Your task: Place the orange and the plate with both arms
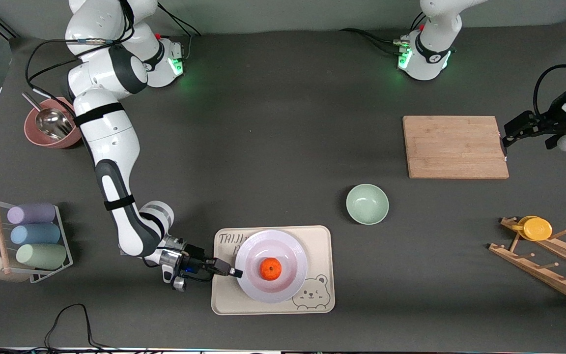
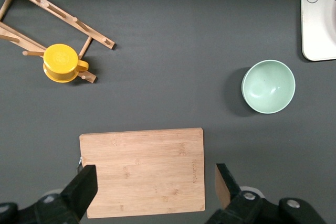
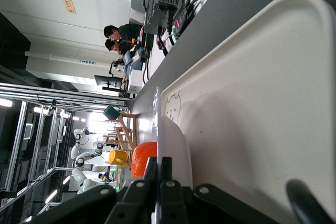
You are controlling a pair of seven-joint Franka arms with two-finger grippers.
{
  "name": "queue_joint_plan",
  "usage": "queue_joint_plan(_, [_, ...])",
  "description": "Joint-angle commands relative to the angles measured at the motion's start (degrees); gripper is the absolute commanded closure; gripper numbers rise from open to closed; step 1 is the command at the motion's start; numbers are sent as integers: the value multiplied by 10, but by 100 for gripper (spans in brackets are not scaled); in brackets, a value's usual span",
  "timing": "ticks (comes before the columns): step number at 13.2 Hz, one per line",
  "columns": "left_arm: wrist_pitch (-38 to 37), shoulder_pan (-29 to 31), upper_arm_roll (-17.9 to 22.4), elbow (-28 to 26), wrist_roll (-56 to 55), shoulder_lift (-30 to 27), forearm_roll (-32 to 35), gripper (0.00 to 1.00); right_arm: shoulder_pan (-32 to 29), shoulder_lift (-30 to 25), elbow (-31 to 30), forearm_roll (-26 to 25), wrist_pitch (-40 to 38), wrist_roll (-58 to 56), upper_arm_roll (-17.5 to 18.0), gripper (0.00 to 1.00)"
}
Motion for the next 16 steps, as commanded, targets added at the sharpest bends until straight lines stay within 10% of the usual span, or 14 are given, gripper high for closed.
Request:
queue_joint_plan(1, [6,3,-1,-3,8,-2,-3,0,5,19,5,10,6,-17,4,100])
queue_joint_plan(5, [5,3,-1,-3,8,-2,2,0,13,13,3,5,27,-17,0,95])
queue_joint_plan(12, [8,4,-1,-2,8,1,2,0,13,-3,-5,-22,27,-8,-10,34])
queue_joint_plan(16, [3,6,-1,-1,9,-1,2,0,12,-24,-18,-26,27,-4,-11,32])
